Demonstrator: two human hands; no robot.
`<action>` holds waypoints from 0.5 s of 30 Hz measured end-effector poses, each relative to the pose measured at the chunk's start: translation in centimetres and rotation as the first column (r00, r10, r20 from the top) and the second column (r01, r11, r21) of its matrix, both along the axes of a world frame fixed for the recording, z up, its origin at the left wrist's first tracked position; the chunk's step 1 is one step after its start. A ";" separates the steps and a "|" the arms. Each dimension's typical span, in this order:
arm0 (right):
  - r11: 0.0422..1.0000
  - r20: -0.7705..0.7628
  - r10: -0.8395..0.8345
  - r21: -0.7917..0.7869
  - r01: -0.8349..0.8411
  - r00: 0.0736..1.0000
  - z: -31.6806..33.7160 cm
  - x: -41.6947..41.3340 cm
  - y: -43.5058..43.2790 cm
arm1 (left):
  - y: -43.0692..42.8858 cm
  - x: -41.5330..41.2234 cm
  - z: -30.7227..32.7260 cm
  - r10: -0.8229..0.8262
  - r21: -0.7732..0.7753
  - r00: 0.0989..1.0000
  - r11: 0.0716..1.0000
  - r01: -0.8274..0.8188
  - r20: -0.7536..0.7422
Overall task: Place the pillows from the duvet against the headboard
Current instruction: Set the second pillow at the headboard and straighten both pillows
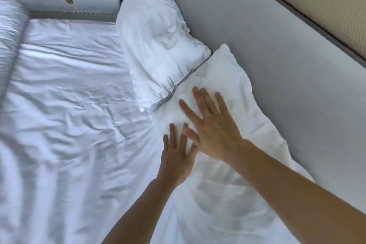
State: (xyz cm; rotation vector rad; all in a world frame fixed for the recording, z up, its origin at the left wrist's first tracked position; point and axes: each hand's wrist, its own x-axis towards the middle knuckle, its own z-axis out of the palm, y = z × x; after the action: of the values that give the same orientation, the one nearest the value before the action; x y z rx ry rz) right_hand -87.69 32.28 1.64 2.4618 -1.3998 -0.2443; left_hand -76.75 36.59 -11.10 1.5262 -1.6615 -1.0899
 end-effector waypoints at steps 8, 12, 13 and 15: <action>0.966 -0.385 -0.245 -0.021 0.257 0.890 2.6 -5.4 -5.9 | 1.0 -3.6 1.5 -0.049 0.124 0.998 0.991 0.052 -0.032; 0.950 -0.304 -0.310 -0.065 0.305 0.901 4.5 -5.5 -6.1 | -0.7 -2.2 0.0 0.551 0.394 0.780 0.815 -0.425 -0.298; 0.949 -0.273 -0.316 -0.102 0.300 0.908 4.6 -5.3 -5.6 | -1.0 -1.8 -0.8 0.625 0.554 0.730 0.725 -0.409 -0.279; 0.940 -0.207 -0.336 -0.135 0.314 0.919 5.0 -5.5 -4.3 | -1.1 -1.0 -1.7 0.635 0.721 0.721 0.633 -0.282 -0.275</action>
State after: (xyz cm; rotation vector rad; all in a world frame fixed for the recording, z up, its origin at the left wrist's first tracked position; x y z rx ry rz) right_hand -93.21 28.03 6.67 2.0356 -1.6669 -0.4991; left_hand -77.73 35.52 -12.77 1.7198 -0.4405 -1.6519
